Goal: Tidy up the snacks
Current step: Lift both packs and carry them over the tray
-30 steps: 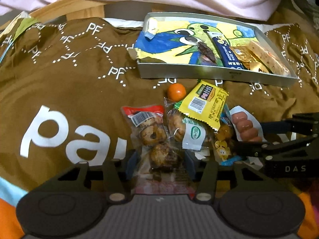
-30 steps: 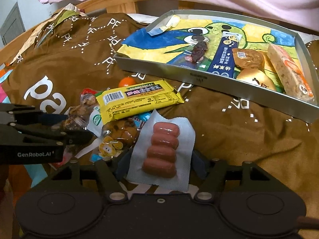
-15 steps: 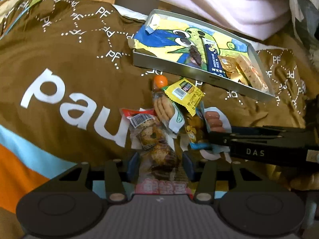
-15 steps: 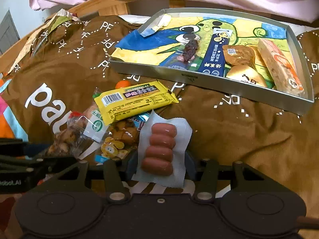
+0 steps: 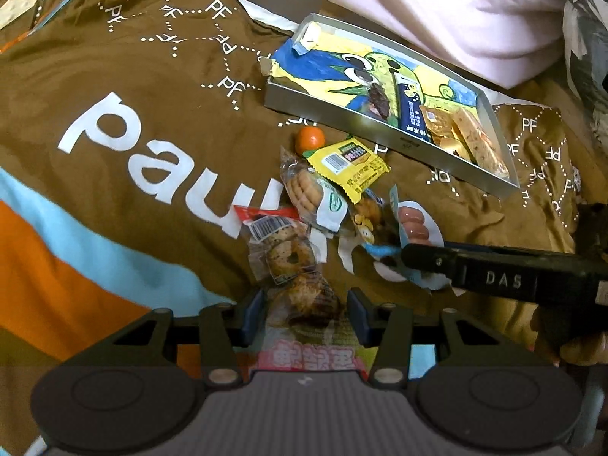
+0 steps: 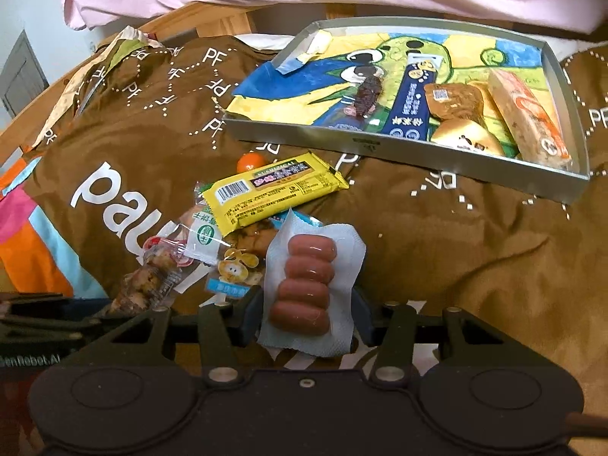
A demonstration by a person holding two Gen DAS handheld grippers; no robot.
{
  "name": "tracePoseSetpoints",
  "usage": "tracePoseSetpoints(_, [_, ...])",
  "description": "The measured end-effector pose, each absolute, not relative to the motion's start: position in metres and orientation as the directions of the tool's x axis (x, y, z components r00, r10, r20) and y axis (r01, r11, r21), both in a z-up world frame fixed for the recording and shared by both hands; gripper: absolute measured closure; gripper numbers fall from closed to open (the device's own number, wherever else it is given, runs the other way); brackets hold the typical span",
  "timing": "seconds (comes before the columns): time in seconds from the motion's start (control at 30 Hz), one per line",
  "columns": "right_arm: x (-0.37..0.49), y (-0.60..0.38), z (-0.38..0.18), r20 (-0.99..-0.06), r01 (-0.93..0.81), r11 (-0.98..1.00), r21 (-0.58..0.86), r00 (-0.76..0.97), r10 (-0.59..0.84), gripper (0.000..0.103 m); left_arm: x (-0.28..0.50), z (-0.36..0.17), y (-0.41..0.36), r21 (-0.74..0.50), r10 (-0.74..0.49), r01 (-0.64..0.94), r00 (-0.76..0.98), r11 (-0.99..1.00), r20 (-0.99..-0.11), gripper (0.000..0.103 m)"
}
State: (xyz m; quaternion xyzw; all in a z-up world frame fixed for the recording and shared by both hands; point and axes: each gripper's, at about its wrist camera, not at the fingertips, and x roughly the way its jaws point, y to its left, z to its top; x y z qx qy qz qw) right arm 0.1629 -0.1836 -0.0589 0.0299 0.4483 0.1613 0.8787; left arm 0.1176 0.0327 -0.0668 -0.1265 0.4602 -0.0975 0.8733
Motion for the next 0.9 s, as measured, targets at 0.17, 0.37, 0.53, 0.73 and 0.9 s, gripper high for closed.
tracePoseSetpoints(0.17, [0.158,-0.192,-0.055,-0.772,-0.222,0.942,0.250,0.541,0.332,0.052,0.104,-0.062,0.038,-0.338,-0.287,0.017,0.570,0.941,-0.770,0.052])
tracePoseSetpoints(0.37, [0.143,-0.203,-0.044,-0.747,-0.194,0.928,0.318,0.551,0.371,0.052,0.090,-0.056,0.042,-0.335,-0.258,-0.015,0.605,0.942,-0.753,0.052])
tracePoseSetpoints(0.53, [0.127,-0.211,-0.037,-0.722,-0.170,0.913,0.371,0.566,0.399,0.052,0.072,-0.050,0.043,-0.354,-0.258,-0.028,0.629,0.935,-0.733,0.052])
tracePoseSetpoints(0.73, [0.105,-0.219,-0.028,-0.683,-0.151,0.887,0.436,0.586,0.436,0.052,0.056,-0.035,0.034,-0.329,-0.243,0.007,0.689,0.944,-0.683,0.052])
tracePoseSetpoints(0.9, [0.090,-0.226,-0.012,-0.628,-0.155,0.859,0.488,0.621,0.469,0.051,0.055,-0.022,0.028,-0.311,-0.215,0.003,0.730,0.950,-0.649,0.052])
